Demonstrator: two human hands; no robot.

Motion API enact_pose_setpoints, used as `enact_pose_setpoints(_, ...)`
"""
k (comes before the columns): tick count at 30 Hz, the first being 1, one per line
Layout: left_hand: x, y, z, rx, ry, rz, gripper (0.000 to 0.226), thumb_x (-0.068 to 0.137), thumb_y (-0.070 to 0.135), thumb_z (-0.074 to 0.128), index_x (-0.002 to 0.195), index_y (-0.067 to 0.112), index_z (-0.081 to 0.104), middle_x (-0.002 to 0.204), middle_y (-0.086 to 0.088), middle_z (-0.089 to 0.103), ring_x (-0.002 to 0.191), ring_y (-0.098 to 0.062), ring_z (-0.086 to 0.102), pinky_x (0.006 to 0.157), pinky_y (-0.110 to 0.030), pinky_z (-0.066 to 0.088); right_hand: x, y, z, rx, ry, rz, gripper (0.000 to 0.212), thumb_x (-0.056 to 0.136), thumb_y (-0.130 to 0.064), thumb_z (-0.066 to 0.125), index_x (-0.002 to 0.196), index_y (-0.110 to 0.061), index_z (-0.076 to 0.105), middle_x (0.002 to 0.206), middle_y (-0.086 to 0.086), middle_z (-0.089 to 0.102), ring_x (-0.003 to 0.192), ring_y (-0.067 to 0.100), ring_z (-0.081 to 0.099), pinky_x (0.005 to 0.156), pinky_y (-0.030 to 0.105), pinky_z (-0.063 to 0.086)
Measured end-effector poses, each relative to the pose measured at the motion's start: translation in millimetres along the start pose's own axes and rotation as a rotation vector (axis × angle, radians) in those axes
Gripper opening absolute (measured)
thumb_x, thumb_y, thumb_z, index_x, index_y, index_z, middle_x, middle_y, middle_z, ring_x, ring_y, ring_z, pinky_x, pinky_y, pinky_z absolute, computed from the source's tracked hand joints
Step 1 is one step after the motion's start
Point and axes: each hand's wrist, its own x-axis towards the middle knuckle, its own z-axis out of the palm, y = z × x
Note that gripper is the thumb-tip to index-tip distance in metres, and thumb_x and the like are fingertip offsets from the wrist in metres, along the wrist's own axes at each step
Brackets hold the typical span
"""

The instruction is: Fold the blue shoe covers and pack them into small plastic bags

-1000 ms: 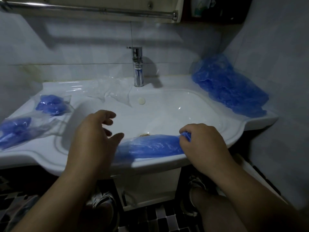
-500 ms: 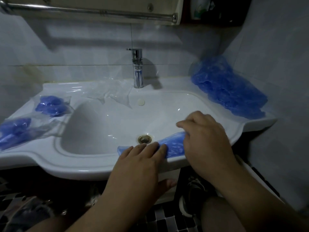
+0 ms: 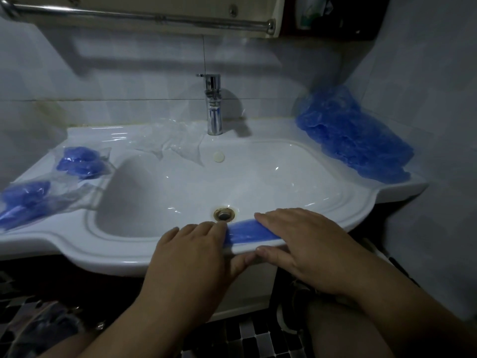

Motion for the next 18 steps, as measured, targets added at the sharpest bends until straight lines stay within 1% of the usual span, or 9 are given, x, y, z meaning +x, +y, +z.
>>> enact_pose_setpoints(4,-0.8,-5.9,-0.7,0.015,-0.053,0.052,0.082,0.085,0.076,-0.003,0.109,0.029,0.06,0.088,0.011,0.064,0.073,-0.013,0.06,0.069,-0.032,0.05,-0.6,0.0,-0.3,-0.017,0.004,-0.014,0.071,0.087,-0.074,0.033,0.147,-0.038,0.026,0.138,-0.019,0.045,0.122,0.003,0.042,0.105,0.026,0.035)
enact_pose_setpoints(6,-1.1,-5.9,-0.9,-0.007,-0.095,0.034,0.093,0.077,0.082,-0.013,0.121,0.033,0.052,0.104,0.012,0.064,0.09,-0.013,0.061,0.09,-0.039,0.048,-1.4,0.3,1.8,-0.012,0.024,-0.014,0.071,0.087,-0.073,0.037,0.148,-0.038,0.026,0.141,-0.02,0.043,0.125,0.002,0.04,0.106,0.025,0.034)
enact_pose_setpoints(7,-0.9,-4.0,-2.5,-0.025,-0.085,0.014,0.096,0.071,0.085,-0.015,0.129,0.037,0.045,0.115,0.013,0.062,0.101,-0.012,0.061,0.102,-0.042,0.041,-1.9,0.3,2.6,0.001,0.038,-0.013,0.071,0.087,-0.072,0.039,0.148,-0.038,0.028,0.142,-0.02,0.043,0.126,0.002,0.04,0.106,0.025,0.034)
enact_pose_setpoints(9,1.4,0.0,-9.6,-0.107,-0.046,-0.024,0.095,0.065,0.091,-0.004,0.137,0.041,0.033,0.13,0.016,0.055,0.115,-0.01,0.056,0.111,-0.045,0.03,-3.7,1.1,3.5,0.049,0.069,-0.008,0.071,0.086,-0.069,0.046,0.148,-0.038,0.029,0.144,-0.021,0.043,0.128,0.0,0.039,0.108,0.024,0.034)
enact_pose_setpoints(10,3.1,1.1,-14.9,-0.145,-0.026,-0.029,0.092,0.064,0.09,0.009,0.137,0.041,0.035,0.131,0.015,0.054,0.115,-0.011,0.057,0.111,-0.045,0.032,-5.0,1.8,3.9,0.082,0.085,-0.003,0.072,0.085,-0.067,0.05,0.148,-0.039,0.029,0.145,-0.021,0.042,0.129,-0.002,0.039,0.109,0.024,0.033)
enact_pose_setpoints(12,4.5,-0.7,-22.6,-0.179,0.062,0.03,0.072,0.067,0.078,0.046,0.126,0.037,0.052,0.12,0.012,0.061,0.099,-0.014,0.063,0.096,-0.043,0.045,-7.6,4.2,5.2,0.133,0.113,-0.005,0.073,0.085,-0.06,0.057,0.149,-0.041,0.028,0.146,-0.022,0.043,0.13,-0.004,0.038,0.111,0.022,0.032)
enact_pose_setpoints(14,4.1,-2.6,-23.6,-0.193,0.129,0.085,0.047,0.067,0.058,0.072,0.107,0.036,0.062,0.103,0.013,0.065,0.08,-0.014,0.064,0.072,-0.033,0.051,-8.7,6.3,6.3,0.165,0.128,-0.018,0.072,0.085,-0.052,0.062,0.148,-0.043,0.029,0.145,-0.023,0.044,0.128,-0.007,0.039,0.111,0.021,0.033)
enact_pose_setpoints(16,3.4,-1.6,-21.9,-0.225,0.138,0.089,0.034,0.063,0.05,0.074,0.093,0.035,0.065,0.089,0.015,0.063,0.07,-0.013,0.063,0.056,-0.028,0.049,-9.9,8.6,5.5,0.198,0.142,-0.039,0.071,0.083,-0.046,0.066,0.146,-0.043,0.033,0.144,-0.025,0.043,0.128,-0.009,0.039,0.111,0.021,0.034)
enact_pose_setpoints(18,3.3,-0.1,-18.6,-0.243,0.15,0.09,0.031,0.062,0.051,0.07,0.087,0.034,0.066,0.085,0.017,0.062,0.067,-0.011,0.062,0.053,-0.026,0.048,-11.8,11.9,2.8,0.227,0.179,-0.057,0.069,0.081,-0.041,0.068,0.143,-0.043,0.038,0.147,-0.027,0.037,0.131,-0.011,0.035,0.112,0.019,0.031)
